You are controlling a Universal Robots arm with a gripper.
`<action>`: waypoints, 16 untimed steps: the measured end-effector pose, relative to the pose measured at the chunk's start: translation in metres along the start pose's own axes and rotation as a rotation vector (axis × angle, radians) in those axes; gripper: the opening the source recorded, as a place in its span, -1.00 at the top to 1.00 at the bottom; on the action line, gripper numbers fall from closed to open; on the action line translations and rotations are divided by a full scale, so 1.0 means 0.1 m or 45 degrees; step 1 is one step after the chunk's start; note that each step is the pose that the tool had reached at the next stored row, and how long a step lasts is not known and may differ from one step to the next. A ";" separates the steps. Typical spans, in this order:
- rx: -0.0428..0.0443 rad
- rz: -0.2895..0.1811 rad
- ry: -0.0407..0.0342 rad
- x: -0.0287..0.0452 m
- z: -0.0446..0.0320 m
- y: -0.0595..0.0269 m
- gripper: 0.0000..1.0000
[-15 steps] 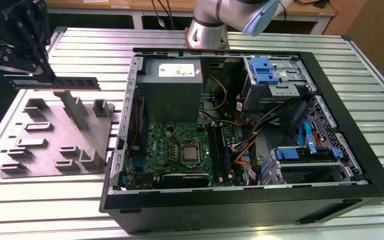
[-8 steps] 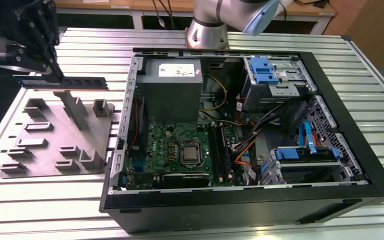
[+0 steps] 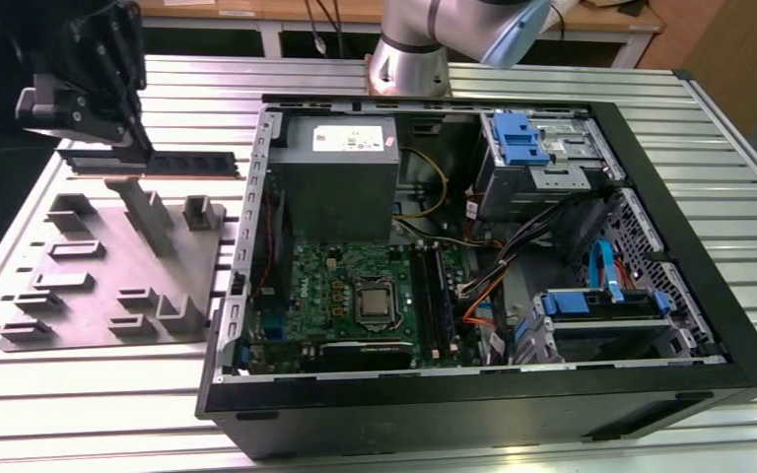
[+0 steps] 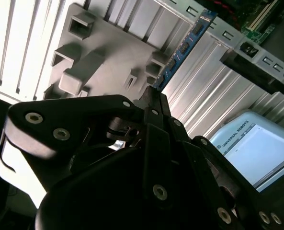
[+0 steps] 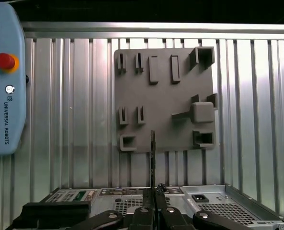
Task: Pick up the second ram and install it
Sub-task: 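Pick up the second ram and move it above second insertion slot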
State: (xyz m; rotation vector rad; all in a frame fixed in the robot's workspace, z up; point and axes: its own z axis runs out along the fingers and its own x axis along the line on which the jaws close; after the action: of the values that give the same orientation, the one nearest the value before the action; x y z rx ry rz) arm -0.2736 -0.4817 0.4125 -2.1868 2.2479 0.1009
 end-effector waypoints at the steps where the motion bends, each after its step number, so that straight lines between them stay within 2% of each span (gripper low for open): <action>1: 0.000 0.000 0.0001 -0.001 -0.002 -0.022 0.76; 16: 0.000 0.000 0.0001 -0.010 -0.016 -0.368 0.76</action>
State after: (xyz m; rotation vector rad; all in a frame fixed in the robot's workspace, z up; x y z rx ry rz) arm -0.2367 -0.4817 0.4126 -2.1869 2.2480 0.1009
